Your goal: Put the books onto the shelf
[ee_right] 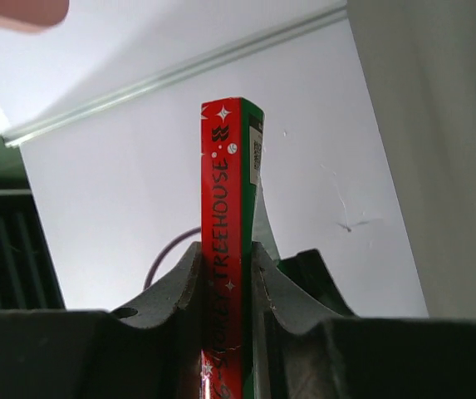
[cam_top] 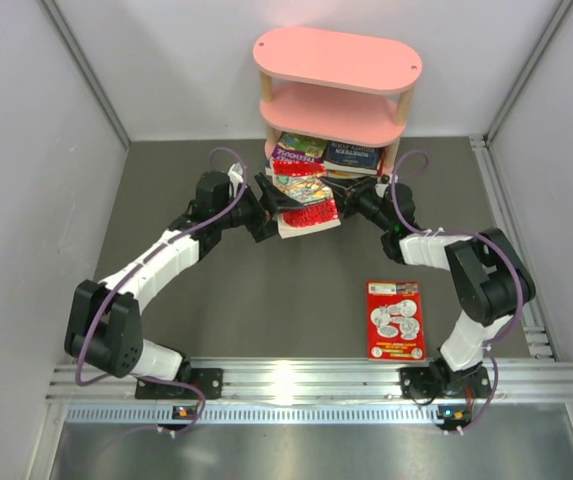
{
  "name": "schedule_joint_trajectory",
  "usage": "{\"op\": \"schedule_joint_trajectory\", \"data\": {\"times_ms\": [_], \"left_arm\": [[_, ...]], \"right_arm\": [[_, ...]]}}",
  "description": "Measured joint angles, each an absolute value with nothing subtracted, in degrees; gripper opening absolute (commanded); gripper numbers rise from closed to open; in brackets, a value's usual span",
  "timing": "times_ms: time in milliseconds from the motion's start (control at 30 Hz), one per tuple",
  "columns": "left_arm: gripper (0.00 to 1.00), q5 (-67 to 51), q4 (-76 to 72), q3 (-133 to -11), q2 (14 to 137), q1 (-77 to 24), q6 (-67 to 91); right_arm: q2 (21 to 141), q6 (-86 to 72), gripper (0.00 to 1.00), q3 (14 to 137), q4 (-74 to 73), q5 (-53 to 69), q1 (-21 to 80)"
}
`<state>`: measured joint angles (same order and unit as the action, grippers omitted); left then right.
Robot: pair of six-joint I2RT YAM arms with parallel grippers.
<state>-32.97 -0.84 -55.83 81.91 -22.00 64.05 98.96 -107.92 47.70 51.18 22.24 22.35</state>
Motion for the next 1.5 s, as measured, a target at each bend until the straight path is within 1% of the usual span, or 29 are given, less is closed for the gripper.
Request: {"op": "schedule_joint_trajectory", "data": {"times_ms": [167,200,233,367,467,600,667,700,733,800,833,967,1000,1033,1067,1100,1133,1167,1200,1233,1300,1500], "left_arm": [[0.98,-30.8,-1.9,-55.5,79.0,-21.7,67.2],[0.95,-30.6,-2.3,-55.5,78.7,-21.6,67.6],[0.85,-30.5,-2.9,-55.5,78.7,-21.5,68.0],[0.66,-30.2,-3.6,-55.5,79.0,-21.4,69.2],[0.63,-30.5,-5.0,-55.5,80.2,-21.4,69.9],[0.61,-31.0,-7.0,-55.5,82.1,-21.4,70.8],[0.56,-31.2,-7.8,-55.5,82.9,-21.4,71.2],[0.52,-31.3,-8.2,-55.5,83.3,-21.4,71.5],[0.35,-31.5,-8.6,-55.5,83.7,-21.4,71.9],[0.20,-31.8,-9.3,-55.5,84.5,-21.3,72.4],[0.00,-31.9,-9.8,-55.5,84.8,-21.3,72.8],[0.00,-32.4,-10.0,-55.9,85.8,-20.8,73.1],[0.00,-32.7,-9.7,-56.3,86.2,-20.5,72.6],[0.00,-33.3,-8.9,-57.0,86.6,-20.1,71.8],[0.00,-34.1,-7.5,-58.1,87.2,-19.5,70.9],[0.00,-34.9,-6.3,-59.2,87.8,-19.0,69.6],[0.00,-34.9,-3.9,-60.9,88.5,-18.3,67.8],[0.00,-34.7,-1.4,-62.4,89.3,-17.4,65.9],[0.00,-34.6,0.5,-63.7,90.0,-16.6,64.3],[0.00,-34.4,2.7,-65.1,91.0,-15.4,62.6],[0.00,-34.3,5.7,-67.9,93.0,-13.6,59.5],[0.00,-34.1,8.9,-74.5,98.6,-11.6,53.6]], "right_arm": [[98.9,-110.2,0.00,43.8,52.8,16.2,22.5],[98.9,-110.5,0.00,43.4,52.8,14.9,22.6],[98.9,-110.7,0.00,43.2,52.8,13.9,22.7],[99.0,-111.9,0.00,43.0,54.9,10.5,23.5],[99.0,-112.3,0.00,43.1,56.6,8.8,24.1],[99.6,-112.4,0.00,43.2,58.0,7.7,24.3],[100.2,-112.6,0.00,43.3,58.1,7.2,24.4],[100.5,-112.6,0.00,43.3,58.1,7.0,24.4],[100.9,-112.7,0.00,43.3,58.2,6.7,24.5],[101.4,-112.7,0.00,43.3,58.4,6.0,24.6],[101.6,-112.7,0.00,43.3,58.5,5.8,24.6],[102.6,-112.6,0.00,43.3,59.3,5.3,24.6],[102.8,-112.6,0.04,43.3,59.7,5.2,24.6],[103.3,-112.7,0.19,43.3,60.4,5.2,24.6],[103.8,-112.7,0.54,43.3,61.3,5.3,24.6],[104.7,-113.1,0.64,43.3,62.7,5.5,24.6],[105.6,-113.3,0.70,43.3,64.2,6.4,24.6],[106.3,-113.6,0.81,43.3,65.5,7.1,24.6],[106.9,-113.9,0.87,43.3,66.8,8.2,24.6],[107.4,-113.9,0.97,43.3,67.9,9.3,24.6],[107.9,-114.1,1.00,43.2,68.7,11.2,24.6],[108.4,-114.2,1.00,43.9,70.7,14.1,24.6]]}}
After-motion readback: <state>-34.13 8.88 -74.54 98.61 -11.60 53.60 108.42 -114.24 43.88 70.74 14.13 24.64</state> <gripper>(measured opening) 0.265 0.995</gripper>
